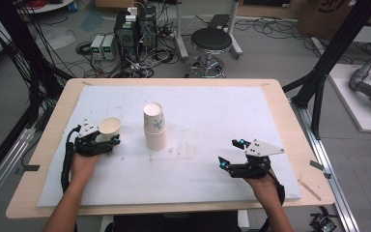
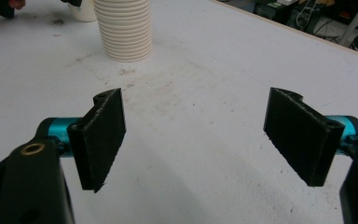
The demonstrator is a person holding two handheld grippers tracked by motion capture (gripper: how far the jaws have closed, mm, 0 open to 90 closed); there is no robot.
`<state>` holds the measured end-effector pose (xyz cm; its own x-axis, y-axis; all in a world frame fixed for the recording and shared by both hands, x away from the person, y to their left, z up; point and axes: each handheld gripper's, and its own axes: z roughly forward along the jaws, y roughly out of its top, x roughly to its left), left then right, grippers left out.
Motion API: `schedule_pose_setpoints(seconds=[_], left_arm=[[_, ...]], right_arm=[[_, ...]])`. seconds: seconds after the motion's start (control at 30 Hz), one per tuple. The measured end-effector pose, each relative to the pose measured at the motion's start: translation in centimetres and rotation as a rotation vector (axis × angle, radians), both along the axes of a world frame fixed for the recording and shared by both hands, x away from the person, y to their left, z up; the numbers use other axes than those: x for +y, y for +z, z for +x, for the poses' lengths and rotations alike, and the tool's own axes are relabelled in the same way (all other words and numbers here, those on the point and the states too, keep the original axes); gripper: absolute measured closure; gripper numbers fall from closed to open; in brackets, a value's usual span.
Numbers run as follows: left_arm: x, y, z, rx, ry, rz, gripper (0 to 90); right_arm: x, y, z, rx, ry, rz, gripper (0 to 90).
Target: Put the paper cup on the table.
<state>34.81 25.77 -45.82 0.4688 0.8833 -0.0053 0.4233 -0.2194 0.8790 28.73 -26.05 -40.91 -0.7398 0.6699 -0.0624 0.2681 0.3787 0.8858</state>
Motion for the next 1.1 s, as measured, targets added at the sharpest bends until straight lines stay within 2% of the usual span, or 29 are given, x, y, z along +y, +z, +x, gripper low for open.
schedule_pose_setpoints(seconds=[0.1, 0.13, 0.17, 0.2, 0.27, 0.33, 0.4, 0.43, 0.47, 0.5, 0.53, 0.57, 0.6, 0.7, 0.9, 1.03, 1.1], left_arm=[[0.1, 0.0, -0.3, 0.009, 0.004, -0.012, 30.7], [0.1, 0.0, -0.3, 0.013, 0.006, 0.0, 30.1], [0.1, 0.0, -0.4, 0.018, 0.012, 0.012, 28.4], [0.2, -0.1, -0.5, 0.025, 0.017, 0.003, 24.1], [0.4, -0.1, -0.8, 0.023, 0.026, -0.025, 17.9], [0.8, 0.1, -1.4, 0.013, 0.031, -0.042, 17.9], [1.5, 0.4, -2.1, -0.014, 0.042, -0.071, 17.9], [1.5, 0.4, -2.1, -0.014, 0.042, -0.071, 17.8], [1.8, 0.6, -2.5, -0.027, 0.042, -0.096, 17.8], [2.6, 1.0, -3.3, -0.047, 0.035, -0.149, 17.8], [2.6, 1.0, -3.3, -0.047, 0.035, -0.149, 17.8], [3.1, 1.2, -4.0, -0.072, 0.023, -0.185, 17.8], [3.1, 1.2, -4.0, -0.072, 0.023, -0.185, 17.8], [3.3, 1.7, -5.3, -0.121, -0.012, -0.23, 17.8], [1.5, 2.9, -6.8, -0.225, -0.118, -0.279, 17.9], [0.2, 3.6, -6.4, -0.247, -0.172, -0.322, 17.9], [-0.1, 3.7, -6.4, -0.247, -0.182, -0.323, 17.9]], right_arm=[[-0.1, 0.0, 0.0, -0.004, 0.0, -0.003, 21.1], [0.0, 0.0, 0.0, -0.001, 0.001, -0.003, 21.1], [0.0, 0.0, 0.0, -0.001, -0.002, -0.002, 21.1], [0.0, 0.0, 0.0, -0.006, 0.001, -0.002, 21.1], [0.0, 0.0, 0.0, -0.006, -0.002, -0.004, 21.1], [-0.1, 0.0, 0.0, -0.003, -0.002, -0.001, 21.1], [-0.1, 0.0, 0.0, 0.002, -0.005, -0.002, 21.1], [-0.2, 0.0, 0.0, 0.0, -0.003, -0.003, 21.1], [-0.2, 0.0, 0.0, 0.001, -0.005, -0.002, 21.1], [-0.3, 0.0, 0.0, -0.002, -0.008, -0.005, 21.1], [-0.3, 0.0, 0.0, -0.002, -0.008, -0.005, 21.1], [-0.5, 0.0, 0.0, 0.001, -0.015, -0.007, 21.1], [-0.5, 0.0, 0.0, 0.001, -0.015, -0.007, 21.1], [-0.8, 0.0, 0.0, -0.007, -0.038, -0.024, 21.1], [-1.6, -0.2, 0.1, -0.007, -0.083, -0.04, 21.0], [-2.2, -0.3, 0.0, -0.004, -0.101, -0.034, 21.0], [-2.3, -0.3, 0.0, -0.007, -0.105, -0.034, 21.0]])
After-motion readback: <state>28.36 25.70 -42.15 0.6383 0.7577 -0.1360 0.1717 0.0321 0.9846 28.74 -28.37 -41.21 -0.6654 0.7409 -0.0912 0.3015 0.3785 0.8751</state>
